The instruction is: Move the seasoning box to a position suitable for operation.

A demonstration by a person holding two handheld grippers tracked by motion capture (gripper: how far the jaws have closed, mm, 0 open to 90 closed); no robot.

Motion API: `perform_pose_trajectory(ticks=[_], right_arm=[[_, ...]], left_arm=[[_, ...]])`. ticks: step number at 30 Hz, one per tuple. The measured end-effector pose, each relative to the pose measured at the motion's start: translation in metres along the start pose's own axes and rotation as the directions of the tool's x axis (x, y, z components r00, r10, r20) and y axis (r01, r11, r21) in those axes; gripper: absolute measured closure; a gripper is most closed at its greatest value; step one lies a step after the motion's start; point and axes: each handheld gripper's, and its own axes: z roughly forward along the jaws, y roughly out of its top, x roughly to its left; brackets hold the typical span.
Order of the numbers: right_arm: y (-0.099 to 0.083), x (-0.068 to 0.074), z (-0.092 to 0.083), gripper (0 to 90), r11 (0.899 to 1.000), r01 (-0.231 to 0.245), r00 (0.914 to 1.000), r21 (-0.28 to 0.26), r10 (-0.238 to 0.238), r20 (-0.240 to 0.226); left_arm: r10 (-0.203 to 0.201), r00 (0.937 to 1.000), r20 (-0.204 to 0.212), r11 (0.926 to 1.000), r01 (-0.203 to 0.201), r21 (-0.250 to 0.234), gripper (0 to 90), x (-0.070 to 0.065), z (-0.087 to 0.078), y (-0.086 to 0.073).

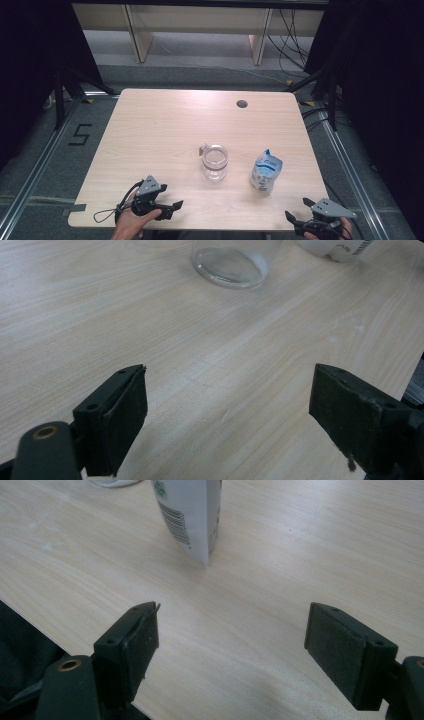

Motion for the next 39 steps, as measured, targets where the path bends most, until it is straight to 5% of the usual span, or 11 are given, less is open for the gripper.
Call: perform_pose_trajectory(ticks=[3, 4, 20, 33, 39], right_arm=[[0.0, 0.0, 0.001, 22.0, 1.0, 0.001, 1.0, -0.009, -0.001, -0.001], [0.0, 0.004, -0.001, 21.8, 0.999, -0.039, 0.9992, 0.01, 0.039, 0.006], [0.001, -0.001, 0.001, 21.5, 1.0, 0.006, 1.0, -0.02, -0.006, 0.001], [0.001, -0.001, 0.002, 21.4, 1.0, 0.009, 0.9999, -0.026, -0.009, -0.011], [0.001, -0.001, 0.001, 21.4, 0.999, 0.007, 1.0, -0.032, -0.007, -0.005]], left_arm=[[-0.002, 1.0, -0.003, 1.0, 0.002, 0.002, 15.1, 0.0, 0.0, 0.0], [0.009, 1.0, -0.004, 1.0, -0.009, 0.003, 15.1, 0.001, 0.0, 0.0], [-0.006, 1.0, 0.004, 0.9994, 0.006, -0.033, 18.4, 0.004, -0.002, 0.007], [0.001, 0.9999, -0.016, 0.9993, -0.001, -0.038, 25.9, 0.009, 0.001, 0.036], [0.007, 0.9998, -0.018, 0.9988, -0.007, -0.049, 37.5, 0.012, 0.006, 0.054]])
